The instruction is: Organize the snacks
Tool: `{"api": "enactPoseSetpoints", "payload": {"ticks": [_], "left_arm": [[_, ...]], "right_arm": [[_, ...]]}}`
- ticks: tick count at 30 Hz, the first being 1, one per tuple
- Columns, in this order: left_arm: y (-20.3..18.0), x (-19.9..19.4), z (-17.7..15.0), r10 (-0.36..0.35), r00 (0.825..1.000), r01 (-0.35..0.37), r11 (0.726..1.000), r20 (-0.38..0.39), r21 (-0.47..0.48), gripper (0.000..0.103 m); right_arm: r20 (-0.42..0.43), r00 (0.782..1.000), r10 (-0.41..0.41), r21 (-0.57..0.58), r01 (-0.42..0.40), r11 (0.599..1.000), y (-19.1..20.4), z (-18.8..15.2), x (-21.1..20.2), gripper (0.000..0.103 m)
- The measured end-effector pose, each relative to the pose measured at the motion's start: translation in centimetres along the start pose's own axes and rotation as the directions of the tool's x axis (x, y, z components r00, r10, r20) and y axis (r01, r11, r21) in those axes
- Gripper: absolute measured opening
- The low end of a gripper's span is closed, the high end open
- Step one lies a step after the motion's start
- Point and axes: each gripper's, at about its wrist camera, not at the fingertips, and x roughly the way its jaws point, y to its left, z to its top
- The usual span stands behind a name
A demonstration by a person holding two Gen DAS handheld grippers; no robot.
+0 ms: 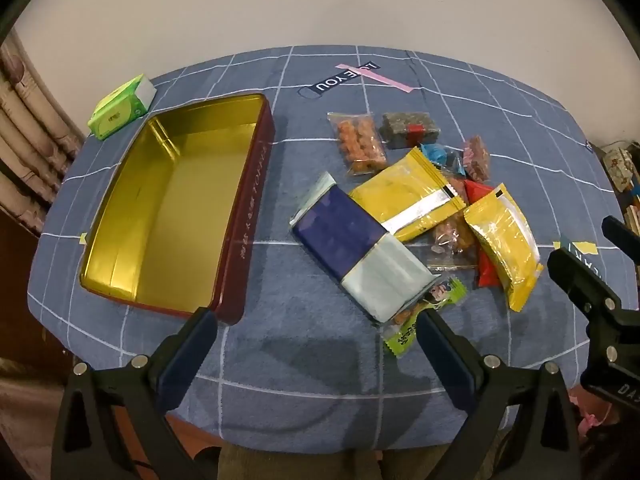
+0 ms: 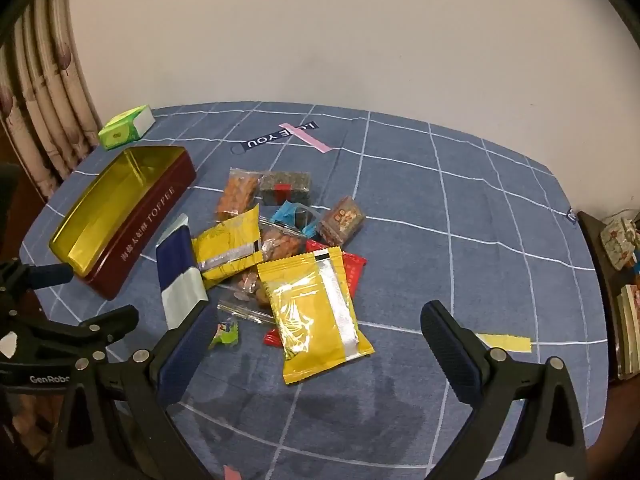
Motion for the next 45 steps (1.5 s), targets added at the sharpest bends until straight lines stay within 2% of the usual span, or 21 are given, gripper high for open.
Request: {"api": "enactPoseSetpoints", "payload": {"ticks": [45], "left_arm": [[-0.28, 0.3, -0.21, 0.012, 1.0, -0.012, 1.0, -0.02, -0.003, 0.101]], "right_arm": [[-0.003, 1.0, 0.024, 0.001, -0.024, 1.0, 0.47, -0.13, 0.08, 0.101]]}}
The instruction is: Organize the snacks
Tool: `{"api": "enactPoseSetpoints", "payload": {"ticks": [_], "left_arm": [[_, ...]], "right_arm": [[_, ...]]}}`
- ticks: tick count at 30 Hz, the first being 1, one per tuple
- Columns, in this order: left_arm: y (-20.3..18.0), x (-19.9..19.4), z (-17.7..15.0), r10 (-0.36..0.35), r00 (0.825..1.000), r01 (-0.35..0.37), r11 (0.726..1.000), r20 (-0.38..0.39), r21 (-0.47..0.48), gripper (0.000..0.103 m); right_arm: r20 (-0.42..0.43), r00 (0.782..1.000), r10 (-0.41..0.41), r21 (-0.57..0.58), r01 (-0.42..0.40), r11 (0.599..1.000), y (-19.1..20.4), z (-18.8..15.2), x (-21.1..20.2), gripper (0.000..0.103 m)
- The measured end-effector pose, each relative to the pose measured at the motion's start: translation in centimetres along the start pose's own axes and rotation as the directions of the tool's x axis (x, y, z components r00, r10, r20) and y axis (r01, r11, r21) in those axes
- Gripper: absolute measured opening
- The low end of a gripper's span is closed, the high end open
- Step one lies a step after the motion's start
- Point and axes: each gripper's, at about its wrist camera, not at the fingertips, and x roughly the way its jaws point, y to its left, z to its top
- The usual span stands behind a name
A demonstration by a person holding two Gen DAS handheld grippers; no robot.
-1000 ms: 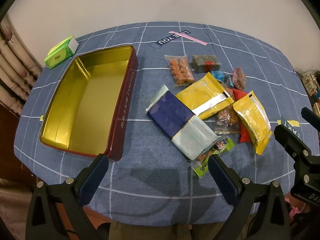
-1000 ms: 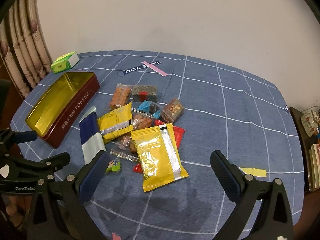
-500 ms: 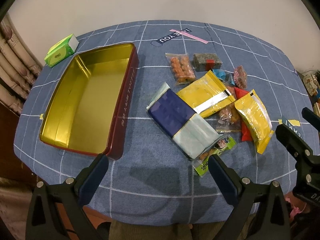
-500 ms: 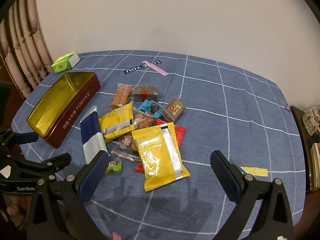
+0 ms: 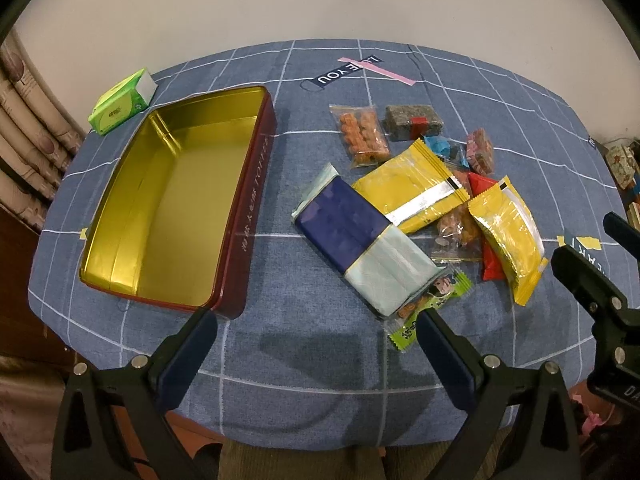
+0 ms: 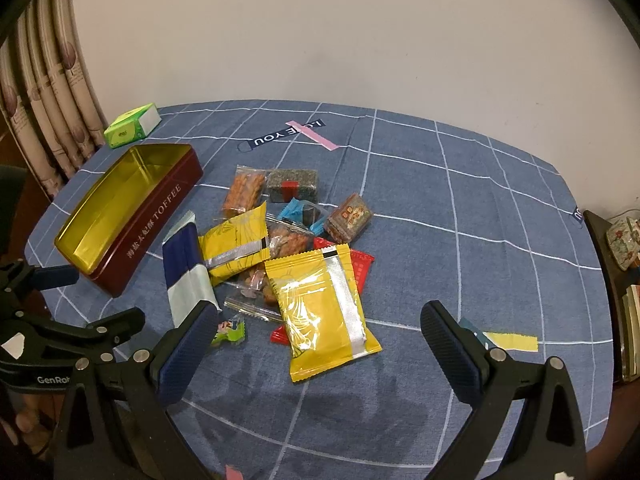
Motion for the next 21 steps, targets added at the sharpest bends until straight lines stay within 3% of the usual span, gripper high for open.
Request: {"api": "enactPoseSetpoints", "payload": {"ticks": [21], "left_arm": [[-0.29, 0.35, 0.18, -0.006, 1.0, 0.006, 1.0, -0.01, -0.003, 0.101]], "right_arm": [[-0.017, 1.0, 0.016, 0.011, -0.015, 1.0, -0.29, -0.13, 0.29, 0.101]]}}
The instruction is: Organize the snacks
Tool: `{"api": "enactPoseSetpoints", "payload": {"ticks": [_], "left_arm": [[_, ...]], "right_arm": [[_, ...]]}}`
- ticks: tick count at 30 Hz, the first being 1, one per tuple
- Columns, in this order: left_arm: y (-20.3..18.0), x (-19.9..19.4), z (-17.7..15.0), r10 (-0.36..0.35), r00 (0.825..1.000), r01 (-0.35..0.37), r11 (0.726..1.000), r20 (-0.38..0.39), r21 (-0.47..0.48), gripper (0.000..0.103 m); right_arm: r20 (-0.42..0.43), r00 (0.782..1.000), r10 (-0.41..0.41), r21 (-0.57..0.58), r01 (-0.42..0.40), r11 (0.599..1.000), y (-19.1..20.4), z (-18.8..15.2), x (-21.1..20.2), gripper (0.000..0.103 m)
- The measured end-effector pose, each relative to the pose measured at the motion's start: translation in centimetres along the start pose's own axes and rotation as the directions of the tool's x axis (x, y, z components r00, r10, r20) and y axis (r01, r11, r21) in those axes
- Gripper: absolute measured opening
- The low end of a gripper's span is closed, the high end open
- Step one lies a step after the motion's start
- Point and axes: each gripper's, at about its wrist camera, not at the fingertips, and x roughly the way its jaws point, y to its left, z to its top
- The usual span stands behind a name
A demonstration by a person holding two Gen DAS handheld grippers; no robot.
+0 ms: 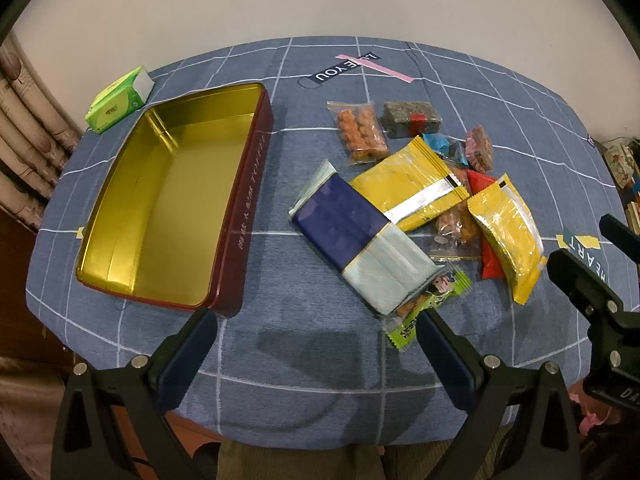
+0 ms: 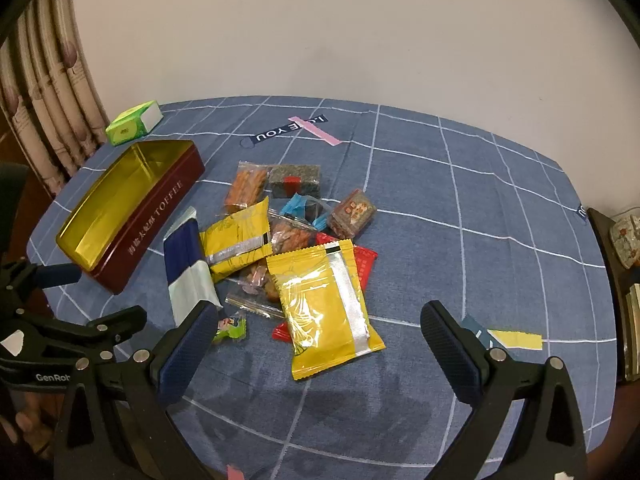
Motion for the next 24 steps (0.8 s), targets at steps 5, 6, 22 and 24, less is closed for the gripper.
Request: {"api": "enactPoseSetpoints", "payload": {"ticks": [5, 6, 22, 24], "left_arm": [[0.3, 0.2, 0.0, -0.005, 1.0, 0.005, 1.0, -0.007, -0.01, 0.101], [0.4, 0.3, 0.1, -0.006, 1.0, 0.005, 1.0, -0.008, -0.011, 0.102], [1.9, 1.2, 0.6, -0.042, 0.999, 0.041, 0.999, -0.03, -0.032, 0.101], [1.9, 1.4, 0.6, -0.046, 0.998, 0.045, 0.998, -0.036, -0.033, 0.101]], "right_arm": [[-0.004, 1.0, -0.001, -0.001, 0.001, 1.0, 0.0, -0.1, 0.2, 0.101], [-0.006, 1.0, 0.0, -0.002, 0.0, 1.0, -0.1, -0.2, 0.2, 0.101], [-0.105, 0.994, 0.02, -0.057, -0.026, 0.998, -1.6, -0.8, 4.6, 0.095], [-0.127, 0.991, 0.033, -0.051, -0.039, 0.998, -2.1, -0.8, 5.5, 0.094]]}}
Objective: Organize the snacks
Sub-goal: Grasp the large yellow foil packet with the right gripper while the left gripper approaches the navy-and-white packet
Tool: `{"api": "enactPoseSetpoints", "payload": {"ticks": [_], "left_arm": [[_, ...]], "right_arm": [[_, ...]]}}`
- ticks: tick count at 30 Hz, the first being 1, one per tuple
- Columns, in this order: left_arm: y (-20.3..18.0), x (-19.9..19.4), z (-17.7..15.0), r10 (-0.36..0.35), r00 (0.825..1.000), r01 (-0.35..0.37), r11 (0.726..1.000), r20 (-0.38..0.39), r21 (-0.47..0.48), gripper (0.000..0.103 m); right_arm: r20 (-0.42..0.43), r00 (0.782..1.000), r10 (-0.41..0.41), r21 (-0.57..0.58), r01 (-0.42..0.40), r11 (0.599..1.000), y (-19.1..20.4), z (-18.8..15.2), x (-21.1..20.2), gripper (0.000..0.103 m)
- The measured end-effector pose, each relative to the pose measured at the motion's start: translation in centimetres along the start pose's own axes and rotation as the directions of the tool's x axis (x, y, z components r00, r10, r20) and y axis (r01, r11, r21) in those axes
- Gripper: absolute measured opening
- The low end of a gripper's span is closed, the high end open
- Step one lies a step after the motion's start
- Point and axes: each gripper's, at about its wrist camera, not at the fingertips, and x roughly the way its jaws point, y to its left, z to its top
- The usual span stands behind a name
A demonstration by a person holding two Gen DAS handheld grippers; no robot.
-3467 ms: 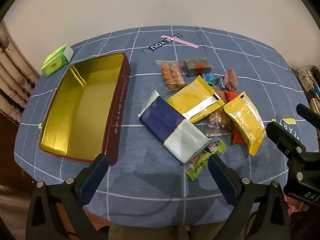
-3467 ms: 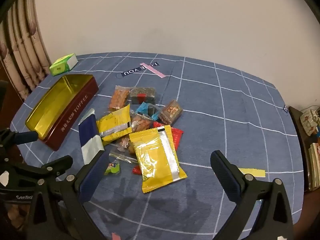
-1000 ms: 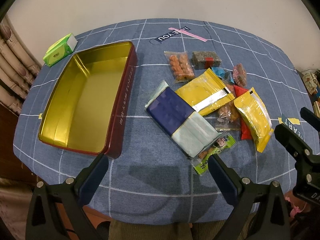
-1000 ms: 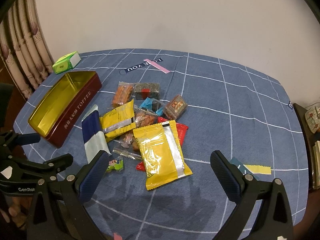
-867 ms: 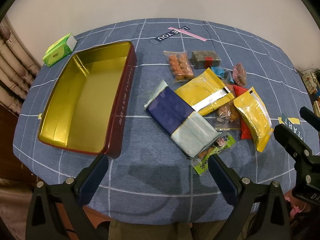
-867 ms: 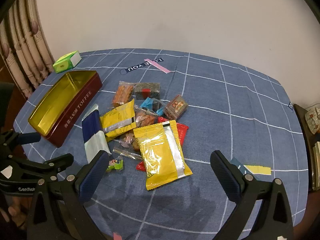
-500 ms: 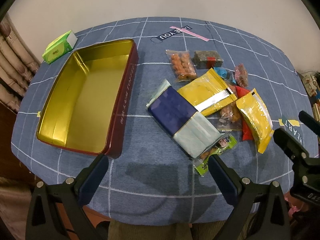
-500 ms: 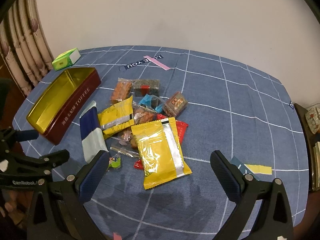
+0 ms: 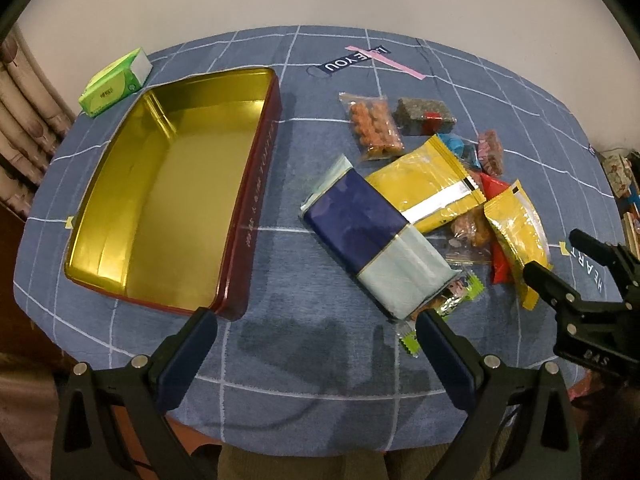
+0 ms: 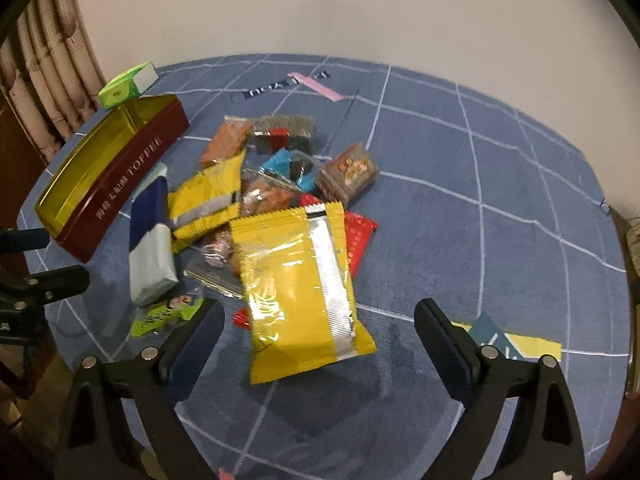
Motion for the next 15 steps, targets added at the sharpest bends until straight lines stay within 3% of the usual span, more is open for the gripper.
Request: {"api": "enactPoseSetpoints", "payload": {"ticks": [7, 14, 15], "left_arm": [[-0.6, 0.8, 0.5, 0.001, 1.0, -0.001, 1.0, -0.016, 0.007, 0.101], [-0.7, 1.3, 0.8, -0.001, 1.0, 0.001, 1.0, -0.024, -0.001, 0.102], [-0.7, 1.3, 0.9, -0.001, 1.0, 0.001, 1.0, -0.026, -0.004, 0.101]], "right_arm": [[-0.033, 0.999, 0.032, -0.023, -0.033, 0.999, -0.3, 0.4, 1.7, 0.087], [-0.049, 0.994, 0.099, 0.002, -0.099, 0.995, 0.0, 0.8, 3.0, 0.057], [-0.05, 0.993, 0.108, 0.01, -0.107, 0.994, -0.1, 0.8, 3.1, 0.057]]}}
